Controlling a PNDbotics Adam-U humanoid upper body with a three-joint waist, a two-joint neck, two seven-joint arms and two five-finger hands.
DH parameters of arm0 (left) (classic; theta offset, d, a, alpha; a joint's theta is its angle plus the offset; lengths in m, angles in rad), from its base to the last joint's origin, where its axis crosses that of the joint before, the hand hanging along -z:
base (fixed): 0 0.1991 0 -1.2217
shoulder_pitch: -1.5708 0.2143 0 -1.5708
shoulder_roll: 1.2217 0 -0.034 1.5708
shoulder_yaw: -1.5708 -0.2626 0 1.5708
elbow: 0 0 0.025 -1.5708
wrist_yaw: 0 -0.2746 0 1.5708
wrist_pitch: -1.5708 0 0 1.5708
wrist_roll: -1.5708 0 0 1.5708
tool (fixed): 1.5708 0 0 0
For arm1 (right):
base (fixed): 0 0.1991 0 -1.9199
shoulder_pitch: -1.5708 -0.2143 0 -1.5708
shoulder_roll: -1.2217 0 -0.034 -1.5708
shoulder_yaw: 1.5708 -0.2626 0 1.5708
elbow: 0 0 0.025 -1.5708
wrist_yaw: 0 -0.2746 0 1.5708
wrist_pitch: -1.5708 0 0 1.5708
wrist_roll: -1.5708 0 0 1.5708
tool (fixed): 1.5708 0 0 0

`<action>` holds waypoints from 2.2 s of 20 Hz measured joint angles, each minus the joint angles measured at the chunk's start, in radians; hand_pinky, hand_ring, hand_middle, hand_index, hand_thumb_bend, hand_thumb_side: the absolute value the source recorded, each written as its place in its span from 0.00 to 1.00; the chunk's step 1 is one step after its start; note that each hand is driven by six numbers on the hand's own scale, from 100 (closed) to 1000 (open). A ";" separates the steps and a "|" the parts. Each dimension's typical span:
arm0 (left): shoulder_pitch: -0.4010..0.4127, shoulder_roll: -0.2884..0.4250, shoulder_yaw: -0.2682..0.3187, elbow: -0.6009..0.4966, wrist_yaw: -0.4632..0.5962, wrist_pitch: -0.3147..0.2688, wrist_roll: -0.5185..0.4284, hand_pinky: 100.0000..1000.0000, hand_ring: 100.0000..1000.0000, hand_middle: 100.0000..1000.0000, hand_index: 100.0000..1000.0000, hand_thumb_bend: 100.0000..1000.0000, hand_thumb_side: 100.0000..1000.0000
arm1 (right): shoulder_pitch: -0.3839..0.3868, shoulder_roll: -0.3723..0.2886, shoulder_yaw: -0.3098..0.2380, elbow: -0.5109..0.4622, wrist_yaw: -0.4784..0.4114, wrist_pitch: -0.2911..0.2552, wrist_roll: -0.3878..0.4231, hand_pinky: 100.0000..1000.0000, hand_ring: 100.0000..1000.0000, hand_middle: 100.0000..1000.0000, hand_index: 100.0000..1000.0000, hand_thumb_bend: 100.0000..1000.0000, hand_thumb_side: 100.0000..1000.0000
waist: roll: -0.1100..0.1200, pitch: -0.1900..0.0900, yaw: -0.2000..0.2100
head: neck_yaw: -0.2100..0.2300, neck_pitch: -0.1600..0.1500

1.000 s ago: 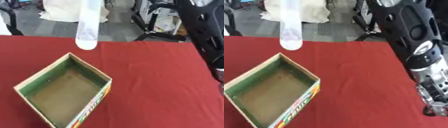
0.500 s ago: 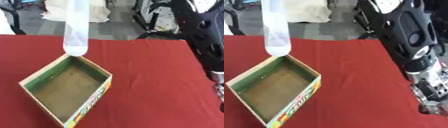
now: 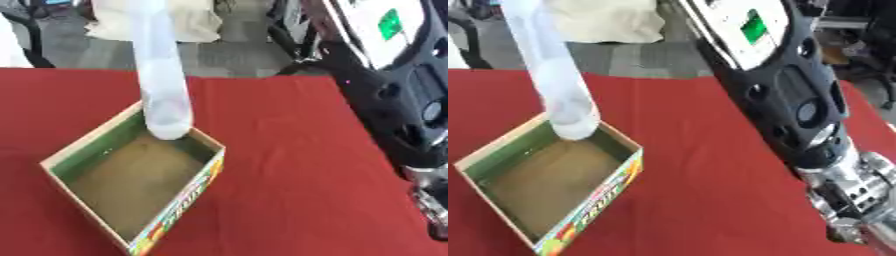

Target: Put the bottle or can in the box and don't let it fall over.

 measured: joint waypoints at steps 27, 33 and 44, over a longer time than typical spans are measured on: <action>-0.011 -0.018 0.001 0.000 -0.011 0.001 -0.002 0.69 0.71 0.71 0.71 0.00 0.67 | 0.088 0.042 0.051 0.062 0.145 -0.084 0.060 0.79 0.80 0.77 0.82 0.29 0.00 | -0.009 0.052 0.007 | -0.004 -0.028; -0.011 -0.018 0.001 0.000 -0.012 0.002 -0.006 0.69 0.71 0.71 0.71 0.00 0.67 | 0.082 0.030 -0.006 0.033 0.101 -0.083 -0.010 0.78 0.78 0.76 0.81 0.20 0.00 | -0.007 0.052 0.003 | -0.001 -0.036; -0.010 -0.014 0.000 0.000 -0.012 -0.006 -0.015 0.69 0.71 0.71 0.71 0.00 0.66 | 0.195 -0.147 -0.189 -0.053 -0.070 -0.080 -0.305 0.78 0.79 0.77 0.81 0.00 0.03 | 0.000 0.049 -0.035 | 0.031 -0.036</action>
